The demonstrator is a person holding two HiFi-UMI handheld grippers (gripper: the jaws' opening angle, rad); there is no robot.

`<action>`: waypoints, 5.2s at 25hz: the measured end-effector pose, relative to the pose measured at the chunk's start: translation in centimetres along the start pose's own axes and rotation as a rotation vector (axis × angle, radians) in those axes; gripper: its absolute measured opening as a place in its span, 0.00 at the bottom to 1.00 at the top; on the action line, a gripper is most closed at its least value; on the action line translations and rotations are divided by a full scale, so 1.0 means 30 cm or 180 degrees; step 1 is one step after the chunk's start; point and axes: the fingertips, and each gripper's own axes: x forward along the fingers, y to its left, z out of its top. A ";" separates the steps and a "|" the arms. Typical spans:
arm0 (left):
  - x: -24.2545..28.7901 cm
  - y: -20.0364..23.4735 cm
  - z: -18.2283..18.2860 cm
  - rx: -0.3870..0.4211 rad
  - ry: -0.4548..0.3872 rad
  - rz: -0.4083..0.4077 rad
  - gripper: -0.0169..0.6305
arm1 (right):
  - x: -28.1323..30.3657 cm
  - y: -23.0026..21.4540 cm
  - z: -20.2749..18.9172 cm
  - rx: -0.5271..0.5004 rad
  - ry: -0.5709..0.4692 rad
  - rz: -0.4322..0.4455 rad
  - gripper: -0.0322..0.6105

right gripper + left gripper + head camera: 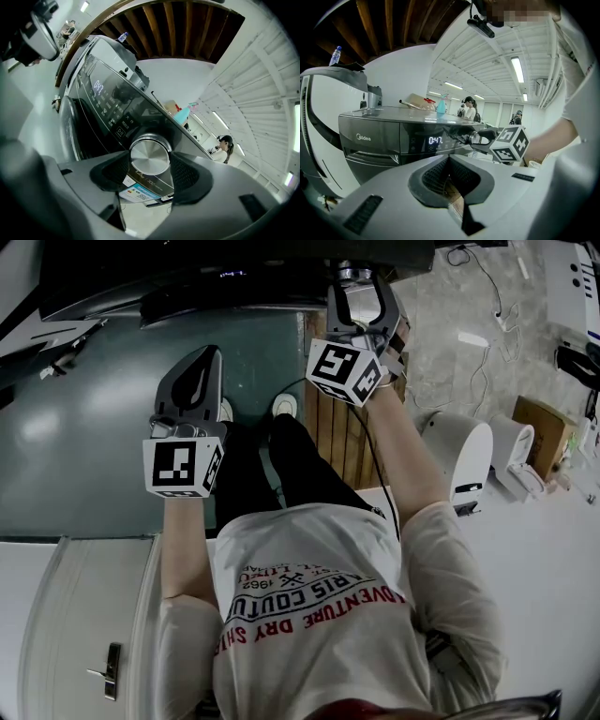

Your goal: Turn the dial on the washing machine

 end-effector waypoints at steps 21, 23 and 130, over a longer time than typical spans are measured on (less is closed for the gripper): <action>0.020 0.013 0.050 0.0071 -0.0136 -0.0044 0.05 | 0.008 -0.007 0.006 0.1318 0.0138 0.0305 0.50; 0.023 0.011 0.059 0.0105 -0.0162 -0.0057 0.05 | 0.007 -0.006 0.005 0.1408 0.0155 0.0336 0.50; -0.204 -0.008 0.349 0.0680 -0.0402 -0.0082 0.05 | -0.420 -0.171 0.330 0.1302 -0.0645 0.0328 0.14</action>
